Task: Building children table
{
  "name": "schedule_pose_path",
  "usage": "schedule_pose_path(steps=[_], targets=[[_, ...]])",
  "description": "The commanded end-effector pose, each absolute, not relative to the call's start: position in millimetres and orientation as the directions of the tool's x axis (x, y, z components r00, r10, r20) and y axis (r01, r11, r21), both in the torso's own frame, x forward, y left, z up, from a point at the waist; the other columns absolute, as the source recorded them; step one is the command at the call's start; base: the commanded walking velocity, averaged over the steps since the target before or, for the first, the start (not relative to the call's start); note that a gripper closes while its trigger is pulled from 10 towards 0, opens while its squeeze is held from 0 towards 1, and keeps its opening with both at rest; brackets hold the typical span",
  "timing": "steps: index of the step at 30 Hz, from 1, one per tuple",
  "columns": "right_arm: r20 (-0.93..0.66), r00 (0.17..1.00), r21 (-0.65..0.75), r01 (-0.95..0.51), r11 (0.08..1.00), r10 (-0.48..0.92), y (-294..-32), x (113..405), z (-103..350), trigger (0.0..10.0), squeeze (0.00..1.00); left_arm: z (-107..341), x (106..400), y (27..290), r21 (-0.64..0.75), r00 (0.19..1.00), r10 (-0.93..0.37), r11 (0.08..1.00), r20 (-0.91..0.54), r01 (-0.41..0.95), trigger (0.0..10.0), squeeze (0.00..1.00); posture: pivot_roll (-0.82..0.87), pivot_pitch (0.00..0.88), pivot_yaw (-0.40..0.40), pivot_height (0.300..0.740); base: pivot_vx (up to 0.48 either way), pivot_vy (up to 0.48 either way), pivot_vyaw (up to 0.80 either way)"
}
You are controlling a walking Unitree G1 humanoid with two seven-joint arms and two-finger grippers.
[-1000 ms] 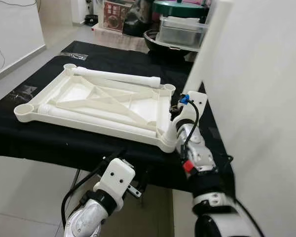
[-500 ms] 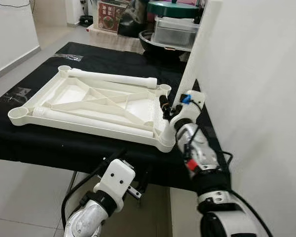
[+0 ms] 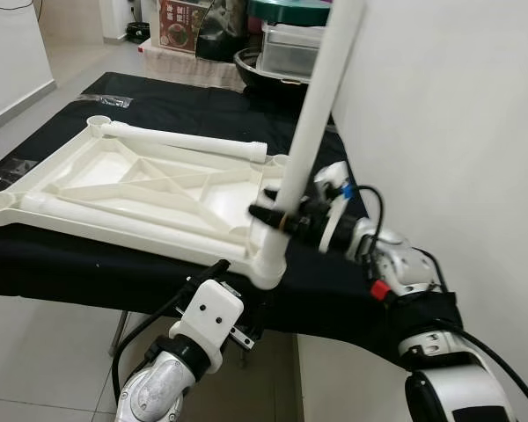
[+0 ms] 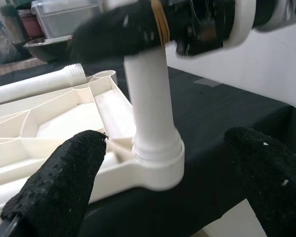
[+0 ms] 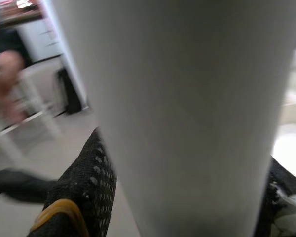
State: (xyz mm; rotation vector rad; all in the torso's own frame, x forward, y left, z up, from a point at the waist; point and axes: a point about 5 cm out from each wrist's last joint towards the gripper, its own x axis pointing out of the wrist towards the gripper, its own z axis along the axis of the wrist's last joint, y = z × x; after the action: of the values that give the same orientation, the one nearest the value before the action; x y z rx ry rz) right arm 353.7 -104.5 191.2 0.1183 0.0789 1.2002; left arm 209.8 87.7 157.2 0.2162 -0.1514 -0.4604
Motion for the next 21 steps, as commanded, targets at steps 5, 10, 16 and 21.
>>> schedule_pose_path(steps=[5, 10, 16, 21], targets=[[0.027, 0.358, 0.141, -0.925, 0.351, 0.933, -91, 359, 192, 0.0, 0.00, 154, 208, 87, 0.243, 0.884, -0.461, 0.869, 0.080, 0.431, 10.0, 0.00, 0.11, 0.056, -0.165, 0.740, 0.000, 0.000, 0.00], [0.035, 0.740, 0.120, -0.670, 0.733, 0.671, -101, 382, 192, 0.0, 0.00, 153, 209, 88, 0.247, 0.884, -0.461, 0.868, 0.075, 0.431, 10.0, 0.00, 0.11, 0.055, -0.164, 0.740, 0.000, 0.000, 0.00], [-0.044, 0.993, 0.131, -0.107, 0.986, 0.113, -149, 388, 171, 0.0, 0.00, 154, 211, 87, 0.226, 0.886, -0.455, 0.875, 0.084, 0.428, 10.0, 0.00, 0.11, 0.063, -0.159, 0.740, 0.000, 0.000, 0.00], [-0.102, 0.974, 0.164, 0.217, 0.962, -0.203, -162, 373, 153, 0.0, 0.00, 155, 211, 89, 0.223, 0.891, -0.448, 0.879, 0.081, 0.422, 10.0, 0.00, 0.11, 0.064, -0.157, 0.740, 0.000, 0.000, 0.00]])
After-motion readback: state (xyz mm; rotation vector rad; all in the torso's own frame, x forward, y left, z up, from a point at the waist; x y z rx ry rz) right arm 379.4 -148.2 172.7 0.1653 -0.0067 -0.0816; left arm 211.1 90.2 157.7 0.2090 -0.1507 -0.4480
